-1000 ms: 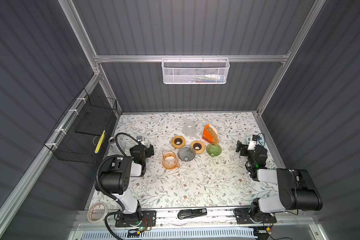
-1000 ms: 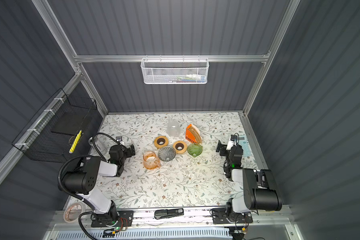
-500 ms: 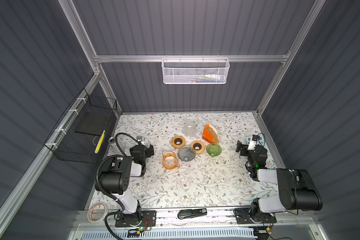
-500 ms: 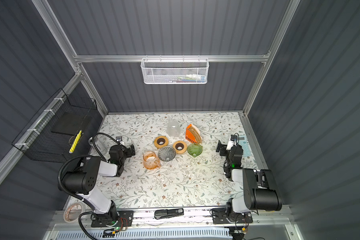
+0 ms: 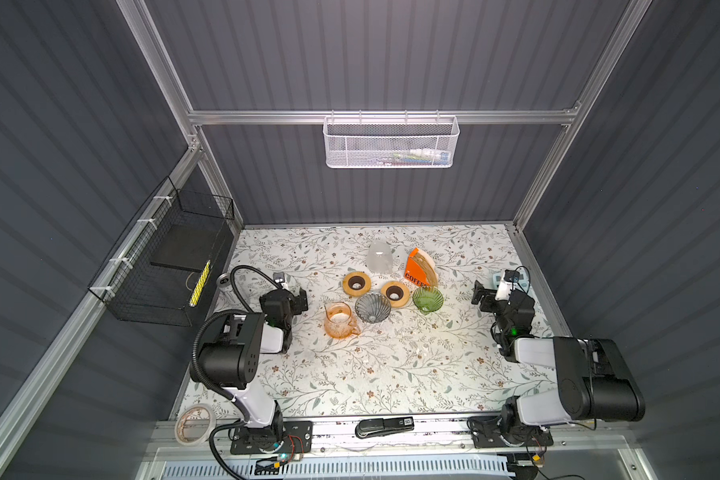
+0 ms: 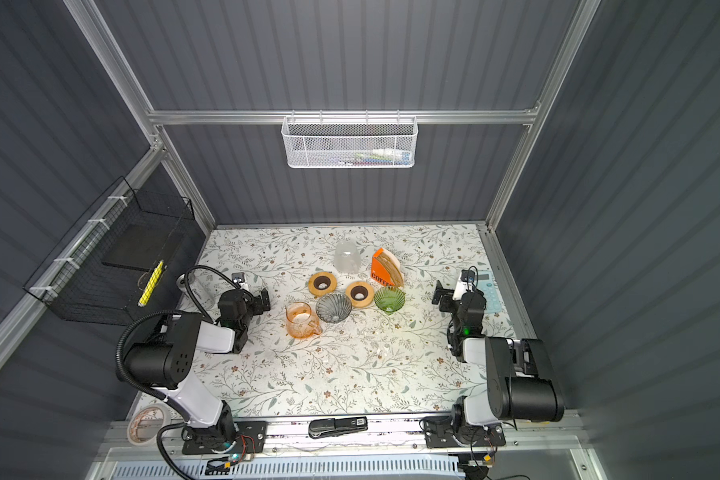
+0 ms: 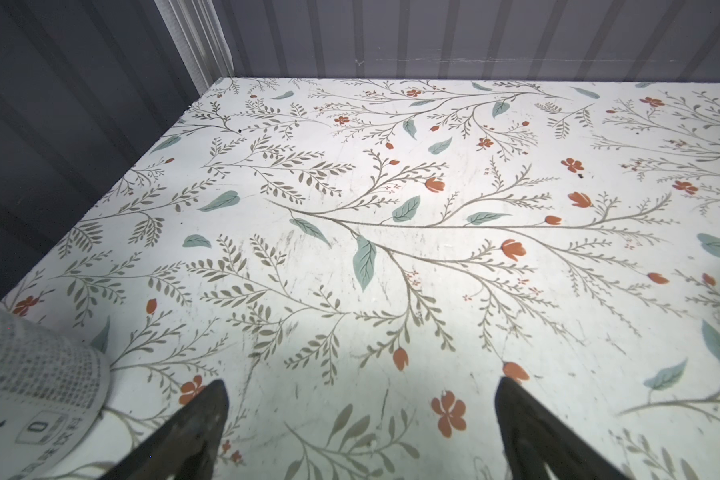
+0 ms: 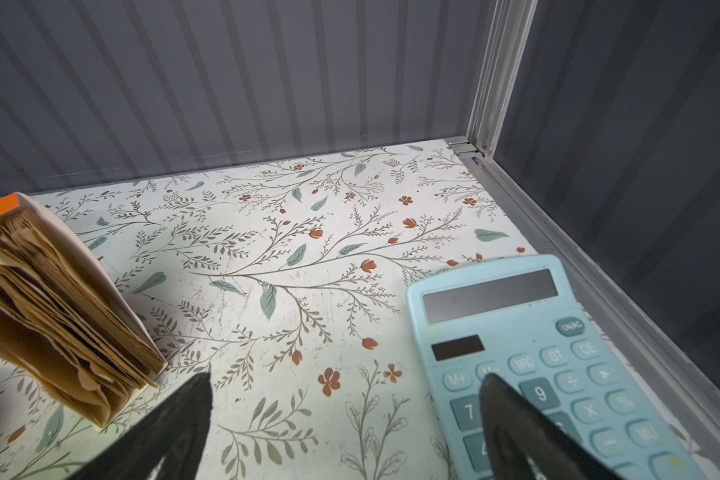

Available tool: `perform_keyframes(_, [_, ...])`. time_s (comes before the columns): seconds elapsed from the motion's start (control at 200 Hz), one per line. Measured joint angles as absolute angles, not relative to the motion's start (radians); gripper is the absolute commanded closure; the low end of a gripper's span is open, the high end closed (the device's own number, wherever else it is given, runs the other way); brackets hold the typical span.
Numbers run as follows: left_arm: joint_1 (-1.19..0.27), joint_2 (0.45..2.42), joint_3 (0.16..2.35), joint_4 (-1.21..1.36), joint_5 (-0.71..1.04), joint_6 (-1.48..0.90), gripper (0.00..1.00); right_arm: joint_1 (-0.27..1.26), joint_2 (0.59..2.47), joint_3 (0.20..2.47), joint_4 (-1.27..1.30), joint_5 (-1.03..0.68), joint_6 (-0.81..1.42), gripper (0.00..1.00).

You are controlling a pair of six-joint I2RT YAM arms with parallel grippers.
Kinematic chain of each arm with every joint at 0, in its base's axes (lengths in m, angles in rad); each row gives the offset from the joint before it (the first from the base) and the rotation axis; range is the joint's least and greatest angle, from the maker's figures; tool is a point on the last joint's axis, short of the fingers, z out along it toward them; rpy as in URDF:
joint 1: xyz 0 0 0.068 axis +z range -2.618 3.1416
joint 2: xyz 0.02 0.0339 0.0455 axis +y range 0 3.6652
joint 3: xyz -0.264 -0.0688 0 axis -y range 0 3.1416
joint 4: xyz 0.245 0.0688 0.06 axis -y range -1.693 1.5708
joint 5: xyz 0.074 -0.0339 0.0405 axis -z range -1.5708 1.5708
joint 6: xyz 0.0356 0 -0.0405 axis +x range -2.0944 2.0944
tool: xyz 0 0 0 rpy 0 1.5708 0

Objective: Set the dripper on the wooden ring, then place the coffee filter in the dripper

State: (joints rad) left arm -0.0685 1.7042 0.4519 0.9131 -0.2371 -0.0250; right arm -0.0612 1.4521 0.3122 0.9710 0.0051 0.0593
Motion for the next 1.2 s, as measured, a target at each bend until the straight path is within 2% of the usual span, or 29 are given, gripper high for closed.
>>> perform_keyframes(0.19, [-0.068, 1.704, 0.452, 0.913, -0.237, -0.025, 0.02, -0.061, 1.452, 0.312, 0.971, 0.004, 0.059, 0.01])
perform_keyframes(0.38, [-0.068, 1.689, 0.466, 0.858, -0.241, -0.019, 0.19, -0.043, 1.419, 0.312, 0.931, 0.062, 0.059, 0.03])
perform_keyframes(0.58, [-0.072, 1.503, 0.601, 0.591, -0.256, -0.055, 0.24, 0.063, 1.188, 0.409, 0.669, 0.209, 0.046, 0.15])
perform_keyframes(0.8, [-0.129, 1.42, 0.802, 0.34, -0.254, -0.144, 0.27, 0.181, 1.037, 0.636, 0.355, 0.224, 0.059, 0.31])
perform_keyframes(0.996, [-0.252, 1.419, 0.949, 0.071, -0.25, -0.2, 0.31, 0.304, 1.067, 0.794, 0.141, 0.163, 0.09, 0.41])
perform_keyframes(1.201, [-0.28, 1.376, 1.019, -0.121, -0.205, -0.284, 0.33, 0.424, 1.212, 0.949, -0.017, 0.065, 0.121, 0.43])
